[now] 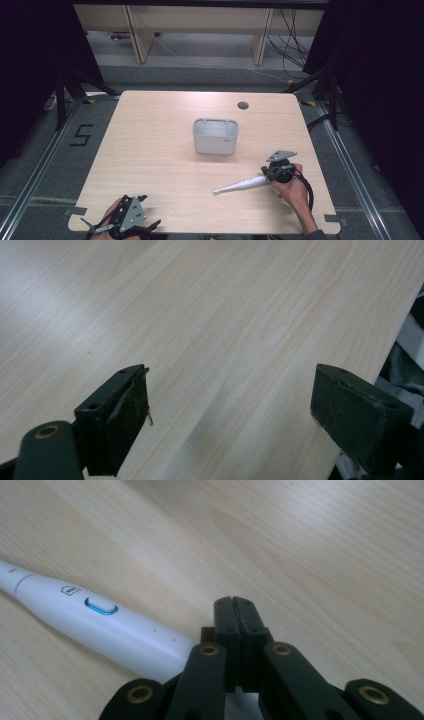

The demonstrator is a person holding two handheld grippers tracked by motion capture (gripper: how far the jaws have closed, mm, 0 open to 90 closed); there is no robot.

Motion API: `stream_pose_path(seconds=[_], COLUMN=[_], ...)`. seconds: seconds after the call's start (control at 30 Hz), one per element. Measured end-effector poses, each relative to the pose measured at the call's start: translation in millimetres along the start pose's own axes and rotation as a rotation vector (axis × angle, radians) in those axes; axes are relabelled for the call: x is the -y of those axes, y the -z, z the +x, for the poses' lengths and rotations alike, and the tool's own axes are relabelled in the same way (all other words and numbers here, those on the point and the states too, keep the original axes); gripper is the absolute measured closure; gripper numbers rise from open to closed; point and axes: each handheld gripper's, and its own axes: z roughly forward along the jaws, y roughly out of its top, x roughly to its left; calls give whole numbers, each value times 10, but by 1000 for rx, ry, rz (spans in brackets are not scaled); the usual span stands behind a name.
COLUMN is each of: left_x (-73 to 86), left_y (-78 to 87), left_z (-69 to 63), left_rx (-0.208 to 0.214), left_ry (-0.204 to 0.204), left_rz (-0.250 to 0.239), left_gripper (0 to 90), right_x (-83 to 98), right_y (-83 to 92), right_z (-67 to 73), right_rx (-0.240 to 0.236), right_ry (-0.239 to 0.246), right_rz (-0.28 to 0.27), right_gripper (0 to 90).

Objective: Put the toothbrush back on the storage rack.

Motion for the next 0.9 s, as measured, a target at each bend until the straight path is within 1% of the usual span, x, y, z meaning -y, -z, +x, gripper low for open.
stream_pose_path(seconds=[0.03,0.1,0.13,0.17,0.2,0.23,0.27,0.3,0.33,0.37,0.4,0.43,0.47,0.5,0.53,0.57,0.6,0.63,0.67,0.7,0.73,0.77,0.8,0.83,0.87,0.9], left_x=[0,0,0,-1,0,-4,-4,-4,-3,-4,-3,-4,-5,-5,-5,-4,-4,-3,-4,-4,-4,-4,-4,-4,-4,-4], left_y=[0,1,2,3,0,4,3,9,4,9,3,7,8,5,5,6,5,5,5,5,4,4,3,3,3,2], left_z=[0,0,0,0,-5,7,2,5,3,6,3,4,3,-2,-1,0,0,0,0,0,-1,-2,-2,-2,-1,-2], left_rx=[0,-1,-1,-1,-5,-16,-14,-9,-19,-11,-20,-13,-11,-13,-14,-13,-14,-15,-15,-14,-13,-13,-12,-11,-11,-12], left_ry=[1,1,0,-1,10,-13,-3,-6,-2,-4,-1,-5,-7,-2,-3,-3,-3,-4,-4,-4,-4,-5,-4,-5,-5,-4], left_rz=[-1,-1,0,0,-3,2,-8,-6,-9,-7,-8,-6,-4,-8,-8,-8,-8,-8,-8,-8,-8,-7,-8,-7,-7,-8], left_gripper=[150,150,150,150,150,151,150,150,150,150,150,150,150,150,150,150,151,150,150,150,150,151,150,150,150,150], right_x=[7,28,34,40,47,58,65,75,91,95,110,114,124,129,139,147,153,170,172,189,193,200,214,222,237,237], right_y=[4,6,27,35,35,38,56,63,57,79,79,89,95,113,119,128,145,128,154,150,159,175,174,191,188,215], right_z=[4,9,26,26,27,29,52,54,56,69,71,81,74,90,96,106,115,124,130,140,145,145,162,169,187,179], right_rx=[-2,1,2,-1,-2,-2,-9,-8,-2,-9,-4,-5,-7,-14,-5,-10,-17,-4,-21,-11,-16,-22,-10,-18,-13,-26], right_ry=[-1,15,7,13,16,25,-5,1,10,0,16,4,25,9,15,10,7,18,21,23,20,27,20,18,7,15], right_rz=[-3,-8,0,3,-2,-6,7,7,-5,14,7,10,9,17,12,12,23,1,24,15,18,28,21,31,18,36], right_gripper=[900,900,900,900,900,900,900,900,900,900,900,900,900,900,900,900,900,900,900,900,900,900,900,900,900,900])
